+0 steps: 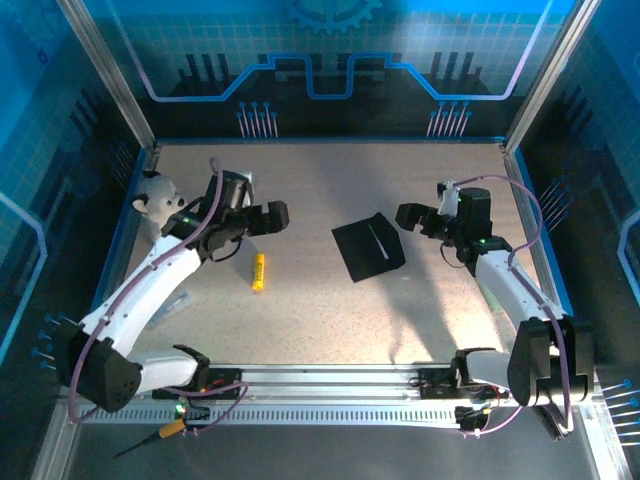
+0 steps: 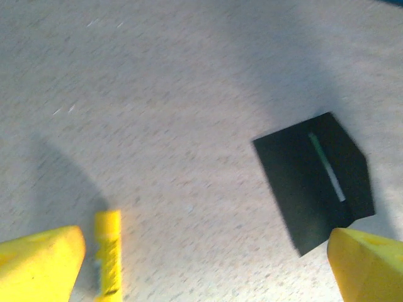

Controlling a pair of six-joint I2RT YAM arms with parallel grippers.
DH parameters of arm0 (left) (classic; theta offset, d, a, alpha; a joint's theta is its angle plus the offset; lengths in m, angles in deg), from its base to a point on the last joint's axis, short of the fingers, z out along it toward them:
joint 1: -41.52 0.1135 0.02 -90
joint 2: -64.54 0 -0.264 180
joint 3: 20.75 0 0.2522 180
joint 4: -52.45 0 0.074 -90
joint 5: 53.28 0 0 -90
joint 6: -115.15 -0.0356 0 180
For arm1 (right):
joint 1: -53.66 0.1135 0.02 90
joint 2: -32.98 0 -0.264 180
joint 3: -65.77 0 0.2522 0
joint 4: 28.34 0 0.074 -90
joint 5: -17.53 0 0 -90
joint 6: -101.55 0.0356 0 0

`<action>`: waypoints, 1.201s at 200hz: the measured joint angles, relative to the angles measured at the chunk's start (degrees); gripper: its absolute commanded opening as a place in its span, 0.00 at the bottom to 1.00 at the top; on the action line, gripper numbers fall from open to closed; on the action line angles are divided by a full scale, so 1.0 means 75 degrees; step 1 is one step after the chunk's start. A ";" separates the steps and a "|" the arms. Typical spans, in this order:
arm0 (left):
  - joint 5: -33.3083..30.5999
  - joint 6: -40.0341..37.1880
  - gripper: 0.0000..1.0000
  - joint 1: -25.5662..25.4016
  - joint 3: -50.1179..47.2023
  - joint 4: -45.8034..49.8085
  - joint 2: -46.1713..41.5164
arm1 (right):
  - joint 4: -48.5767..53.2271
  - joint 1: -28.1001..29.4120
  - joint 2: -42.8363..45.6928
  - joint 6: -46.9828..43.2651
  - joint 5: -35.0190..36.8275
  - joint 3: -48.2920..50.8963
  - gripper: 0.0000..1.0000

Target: Place the letter into the envelope and seal it

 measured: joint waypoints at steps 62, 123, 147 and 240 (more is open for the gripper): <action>0.0347 -0.0291 0.99 0.0568 -0.1309 0.1105 0.0367 | 0.0976 0.1346 -0.0627 -0.0385 0.0562 -0.1311 0.91; 0.0335 -0.0577 0.81 0.0571 -0.1574 0.0466 0.1719 | 0.1740 0.1877 -0.0935 -0.0446 0.1180 -0.1457 0.90; 0.0318 -0.0697 0.77 0.0571 -0.1574 0.0140 0.2206 | 0.1859 0.1897 -0.0935 -0.0452 0.1323 -0.1370 0.90; 0.0219 -0.0950 0.56 0.0548 -0.1288 -0.0114 0.3115 | 0.2168 0.1795 -0.0764 -0.0507 0.1515 -0.1046 0.90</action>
